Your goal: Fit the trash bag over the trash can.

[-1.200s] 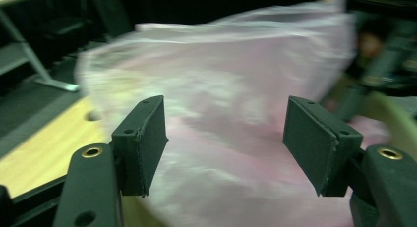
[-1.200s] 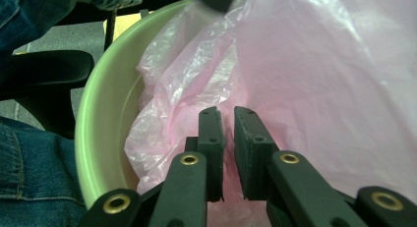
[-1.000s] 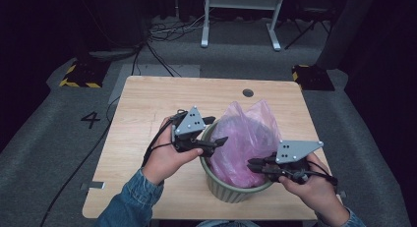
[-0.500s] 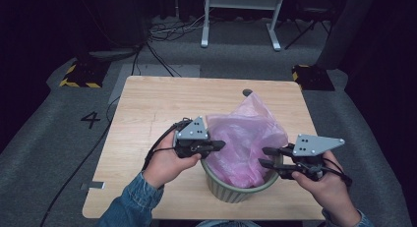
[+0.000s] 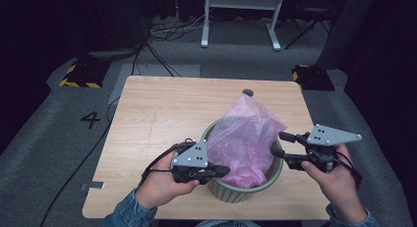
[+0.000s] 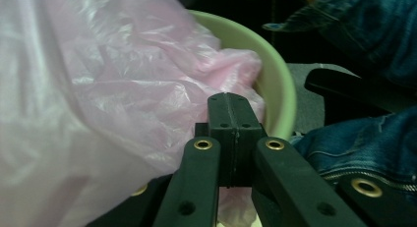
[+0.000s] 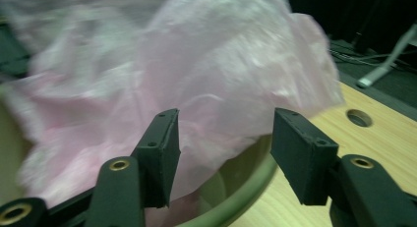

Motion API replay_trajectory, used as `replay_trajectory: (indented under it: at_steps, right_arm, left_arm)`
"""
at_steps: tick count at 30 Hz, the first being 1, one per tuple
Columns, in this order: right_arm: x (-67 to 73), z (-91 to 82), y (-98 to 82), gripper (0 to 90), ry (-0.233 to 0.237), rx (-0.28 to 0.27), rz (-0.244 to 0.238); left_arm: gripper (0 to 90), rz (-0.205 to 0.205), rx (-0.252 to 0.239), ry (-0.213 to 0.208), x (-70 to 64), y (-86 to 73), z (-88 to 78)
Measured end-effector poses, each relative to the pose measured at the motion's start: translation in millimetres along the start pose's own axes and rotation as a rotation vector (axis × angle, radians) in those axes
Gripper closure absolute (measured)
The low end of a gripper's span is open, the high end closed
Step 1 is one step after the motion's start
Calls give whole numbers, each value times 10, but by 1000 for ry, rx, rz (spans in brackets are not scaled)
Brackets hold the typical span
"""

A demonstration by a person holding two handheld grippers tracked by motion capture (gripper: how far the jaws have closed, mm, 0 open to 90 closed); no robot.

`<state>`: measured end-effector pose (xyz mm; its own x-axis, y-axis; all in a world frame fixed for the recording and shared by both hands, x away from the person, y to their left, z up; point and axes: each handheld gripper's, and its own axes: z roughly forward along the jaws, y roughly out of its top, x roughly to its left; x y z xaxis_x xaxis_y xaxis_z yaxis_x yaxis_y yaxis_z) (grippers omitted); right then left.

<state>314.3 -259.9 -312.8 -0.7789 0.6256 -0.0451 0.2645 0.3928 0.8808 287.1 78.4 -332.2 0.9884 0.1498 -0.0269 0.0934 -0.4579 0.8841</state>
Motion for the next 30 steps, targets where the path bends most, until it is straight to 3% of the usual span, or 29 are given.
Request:
replay_trajectory:
  at_steps: [3,5,8,9,11,12,13,14,16,19,22,24,30]
  right_arm:
    - [-73,82,25,360,-10,-14,39]
    - [-89,138,59,318,2,-32,49]
    - [-76,202,129,306,14,-54,43]
    - [-66,216,155,339,19,-63,40]
    - [-48,232,209,610,61,-56,-6]
    - [-41,238,225,669,78,-48,-21]
    - [-29,249,240,767,90,-36,-47]
    - [-14,258,250,802,98,-26,-82]
    - [17,271,253,828,103,-28,-121]
    - [61,247,237,836,82,-45,-180]
    - [66,223,225,835,75,-54,-191]
    - [58,202,221,823,70,-58,-199]
    - [70,162,221,813,76,-75,-223]
  left_arm:
    - [900,12,1,-8,-17,-2,22]
    - [899,11,7,5,-21,0,38]
    - [900,15,6,-8,-39,11,71]
    - [899,21,9,-12,-51,16,84]
    - [897,26,10,-16,-72,22,92]
    - [891,29,6,-9,-83,23,89]
    - [871,33,2,8,-88,25,78]
    - [843,35,-6,41,-89,26,58]
    - [774,46,-26,138,-68,30,-18]
    - [663,8,-89,188,-7,27,-142]
    - [590,-3,-110,245,36,33,-210]
    - [559,-16,-131,262,81,49,-251]
    - [426,-42,-167,346,300,177,-321]
